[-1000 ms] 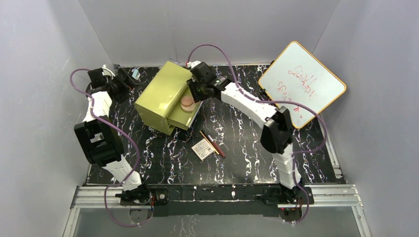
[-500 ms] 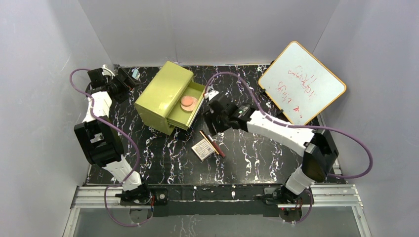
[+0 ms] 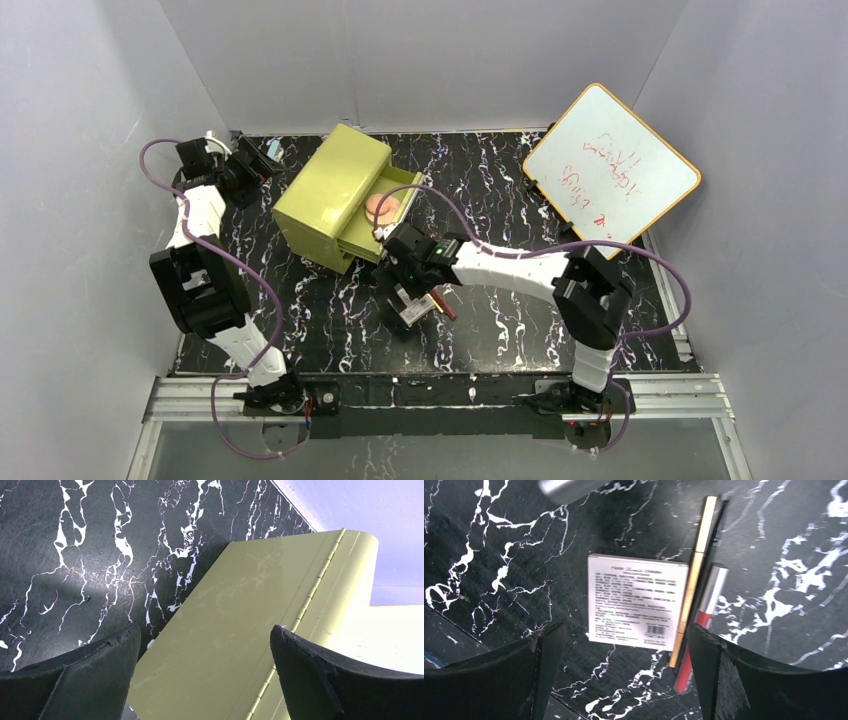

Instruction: Organize the makeup

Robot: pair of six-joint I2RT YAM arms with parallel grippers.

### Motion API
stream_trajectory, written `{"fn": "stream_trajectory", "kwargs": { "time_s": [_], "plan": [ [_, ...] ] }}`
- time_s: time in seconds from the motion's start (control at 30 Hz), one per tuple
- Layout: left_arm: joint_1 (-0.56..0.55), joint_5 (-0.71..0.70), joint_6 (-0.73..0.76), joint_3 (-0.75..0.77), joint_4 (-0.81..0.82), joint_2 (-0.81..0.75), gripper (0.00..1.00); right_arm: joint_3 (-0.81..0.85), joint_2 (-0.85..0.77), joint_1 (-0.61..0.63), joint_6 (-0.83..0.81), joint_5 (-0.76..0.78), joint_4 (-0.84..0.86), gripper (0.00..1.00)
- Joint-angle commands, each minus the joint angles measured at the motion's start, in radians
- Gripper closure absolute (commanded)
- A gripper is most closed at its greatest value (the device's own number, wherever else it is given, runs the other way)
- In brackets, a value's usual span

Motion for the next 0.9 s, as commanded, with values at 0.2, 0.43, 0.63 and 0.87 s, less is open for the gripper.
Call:
{"fn": "stream_trajectory", "kwargs": {
  "time_s": [0.2,0.43,0.63,0.87],
  "plan": [
    [0.019,0.041,-0.002,-0.013,-0.001,-0.057,0.01,0.063,0.103,0.082,-0.046,0.068,-0.001,0.01],
    [0.021,0.041,0.000,-0.013,-0.001,-0.059,0.01,0.073,0.151,0.095,-0.088,0.176,-0.023,0.01],
    [0.021,0.044,-0.003,-0.014,0.001,-0.060,0.01,0.065,0.145,0.095,-0.107,0.236,-0.011,0.01],
    [0.022,0.047,-0.005,-0.014,0.004,-0.059,0.01,0.048,0.164,0.093,-0.106,0.216,0.009,0.01]
  ]
}}
